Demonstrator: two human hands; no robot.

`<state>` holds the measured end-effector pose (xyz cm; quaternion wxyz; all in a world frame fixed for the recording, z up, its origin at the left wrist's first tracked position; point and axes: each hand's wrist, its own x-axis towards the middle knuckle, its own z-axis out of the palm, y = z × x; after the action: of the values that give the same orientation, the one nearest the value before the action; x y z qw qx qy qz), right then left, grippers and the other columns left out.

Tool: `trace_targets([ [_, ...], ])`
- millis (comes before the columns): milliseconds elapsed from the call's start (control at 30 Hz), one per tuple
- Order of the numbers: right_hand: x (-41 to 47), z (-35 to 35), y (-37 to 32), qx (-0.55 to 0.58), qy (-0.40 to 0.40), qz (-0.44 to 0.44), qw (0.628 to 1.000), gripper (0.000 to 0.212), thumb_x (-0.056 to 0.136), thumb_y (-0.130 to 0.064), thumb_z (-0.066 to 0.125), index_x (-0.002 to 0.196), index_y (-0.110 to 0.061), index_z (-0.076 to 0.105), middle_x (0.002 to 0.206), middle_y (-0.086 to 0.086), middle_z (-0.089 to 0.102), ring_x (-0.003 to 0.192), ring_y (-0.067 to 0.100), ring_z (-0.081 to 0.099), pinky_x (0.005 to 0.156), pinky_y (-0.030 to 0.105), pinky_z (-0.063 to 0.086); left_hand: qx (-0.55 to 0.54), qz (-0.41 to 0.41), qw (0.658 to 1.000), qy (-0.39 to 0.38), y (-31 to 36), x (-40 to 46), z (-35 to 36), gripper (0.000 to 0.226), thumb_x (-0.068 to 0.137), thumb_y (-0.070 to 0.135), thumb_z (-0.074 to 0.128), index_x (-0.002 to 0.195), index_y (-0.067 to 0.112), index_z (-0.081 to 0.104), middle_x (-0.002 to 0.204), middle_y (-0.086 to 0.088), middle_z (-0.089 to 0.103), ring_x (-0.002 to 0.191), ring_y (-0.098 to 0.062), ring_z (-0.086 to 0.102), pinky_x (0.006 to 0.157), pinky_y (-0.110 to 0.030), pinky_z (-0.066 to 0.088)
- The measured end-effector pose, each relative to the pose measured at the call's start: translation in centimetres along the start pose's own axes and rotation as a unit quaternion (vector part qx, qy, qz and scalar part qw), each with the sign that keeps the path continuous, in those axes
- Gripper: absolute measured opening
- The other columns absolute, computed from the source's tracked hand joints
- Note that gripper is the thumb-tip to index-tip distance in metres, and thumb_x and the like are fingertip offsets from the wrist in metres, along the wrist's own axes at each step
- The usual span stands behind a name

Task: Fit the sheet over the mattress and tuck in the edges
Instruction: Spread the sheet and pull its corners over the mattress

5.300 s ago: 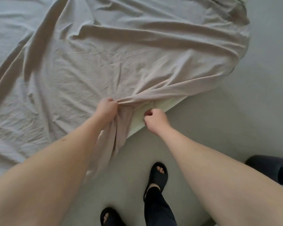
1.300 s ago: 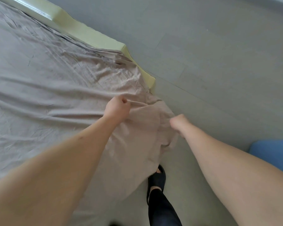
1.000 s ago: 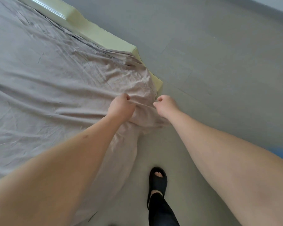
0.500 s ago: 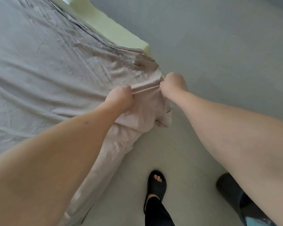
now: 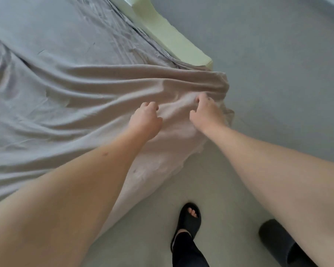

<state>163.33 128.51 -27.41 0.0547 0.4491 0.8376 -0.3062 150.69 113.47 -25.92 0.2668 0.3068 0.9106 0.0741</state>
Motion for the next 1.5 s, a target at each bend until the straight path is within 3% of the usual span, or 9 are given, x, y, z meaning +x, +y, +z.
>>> trace_targets([
  [200, -5.9, 5.4, -10.8, -0.034, -0.134, -0.061, 0.989, 0.041, 0.087, -0.016, 0.052, 0.128, -0.015, 0.049, 0.133, 0.013, 0.059, 0.122, 0.034, 0.056, 0.095, 0.037, 0.048, -0.020, -0.072, 0.997, -0.011, -10.6, -7.1, -3.5, 0.041, 0.101, 0.031, 0.053, 0.140, 0.018, 0.050, 0.138, -0.005, 0.050, 0.116, -0.030, 0.056, 0.085, -0.035, 0.046],
  [500, -20.8, 10.8, -31.9, -0.099, -0.173, -0.185, 0.962, 0.042, 0.091, -0.019, 0.052, 0.133, -0.013, 0.052, 0.135, 0.012, 0.060, 0.124, 0.033, 0.056, 0.099, 0.040, 0.048, -0.134, -0.145, 0.979, 0.052, -27.7, -22.2, -13.1, 0.025, 0.095, 0.034, 0.058, 0.111, 0.017, 0.065, 0.110, -0.006, 0.068, 0.101, -0.027, 0.062, 0.090, -0.039, 0.053],
  [667, -30.9, 13.6, -44.2, -0.146, -0.185, -0.258, 0.937, 0.044, 0.088, -0.017, 0.051, 0.132, -0.012, 0.054, 0.130, 0.010, 0.062, 0.118, 0.031, 0.058, 0.090, 0.036, 0.048, -0.177, -0.165, 0.967, 0.079, -36.5, -31.6, -19.0, 0.022, 0.093, 0.030, 0.060, 0.099, 0.011, 0.069, 0.096, -0.006, 0.071, 0.093, -0.026, 0.065, 0.082, -0.039, 0.055],
  [833, -42.2, 16.3, -55.2, -0.193, -0.179, -0.327, 0.907, 0.020, 0.086, -0.018, 0.054, 0.105, -0.016, 0.060, 0.098, 0.006, 0.062, 0.096, 0.028, 0.061, 0.072, 0.033, 0.042, -0.225, -0.187, 0.952, 0.086, -46.1, -42.2, -24.3, 0.022, 0.086, 0.027, 0.062, 0.090, 0.008, 0.071, 0.088, -0.008, 0.074, 0.083, -0.026, 0.069, 0.075, -0.043, 0.057],
  [967, -51.2, 18.5, -62.4, -0.232, -0.184, -0.378, 0.877, 0.016, 0.088, -0.024, 0.055, 0.101, -0.016, 0.061, 0.096, 0.002, 0.065, 0.082, 0.023, 0.059, 0.065, 0.031, 0.044, -0.257, -0.220, 0.935, 0.110, -52.5, -50.8, -27.1, 0.022, 0.087, 0.024, 0.057, 0.070, 0.010, 0.061, 0.067, -0.005, 0.060, 0.063, -0.024, 0.057, 0.058, -0.036, 0.048],
  [1067, -57.2, 19.8, -66.8, -0.238, -0.201, -0.411, 0.857, 0.011, 0.086, -0.021, 0.054, 0.095, -0.016, 0.059, 0.088, 0.002, 0.062, 0.080, 0.024, 0.059, 0.064, 0.032, 0.045, -0.279, -0.249, 0.919, 0.129, -56.8, -56.2, -28.7, 0.024, 0.086, 0.026, 0.061, 0.076, 0.004, 0.068, 0.069, -0.005, 0.064, 0.064, -0.022, 0.060, 0.060, -0.041, 0.051],
  [1267, -66.7, 23.6, -74.2, -0.284, -0.226, -0.486, 0.795, 0.028, 0.091, -0.019, 0.053, 0.115, -0.011, 0.065, 0.108, 0.006, 0.068, 0.096, 0.028, 0.064, 0.084, 0.036, 0.056, -0.330, -0.324, 0.866, 0.189, -65.3, -66.9, -31.1, 0.023, 0.089, 0.028, 0.065, 0.089, 0.007, 0.072, 0.086, -0.012, 0.072, 0.082, -0.028, 0.070, 0.074, -0.040, 0.057],
  [1367, -70.2, 26.0, -78.3, -0.298, -0.235, -0.526, 0.761, 0.032, 0.091, -0.020, 0.054, 0.121, -0.012, 0.063, 0.116, 0.007, 0.064, 0.103, 0.029, 0.062, 0.080, 0.031, 0.049, -0.325, -0.370, 0.843, 0.215, -69.6, -71.7, -32.2, 0.024, 0.091, 0.028, 0.065, 0.094, 0.006, 0.072, 0.092, -0.012, 0.073, 0.089, -0.028, 0.069, 0.075, -0.038, 0.054],
  [1500, -75.3, 30.4, -84.0, -0.300, -0.261, -0.572, 0.718, 0.020, 0.088, -0.022, 0.054, 0.103, -0.016, 0.065, 0.106, 0.005, 0.066, 0.089, 0.026, 0.062, 0.071, 0.031, 0.047, -0.347, -0.427, 0.797, 0.249, -75.8, -78.8, -32.8, 0.021, 0.093, 0.027, 0.066, 0.094, 0.007, 0.073, 0.090, -0.003, 0.072, 0.082, -0.021, 0.066, 0.070, -0.030, 0.048],
])
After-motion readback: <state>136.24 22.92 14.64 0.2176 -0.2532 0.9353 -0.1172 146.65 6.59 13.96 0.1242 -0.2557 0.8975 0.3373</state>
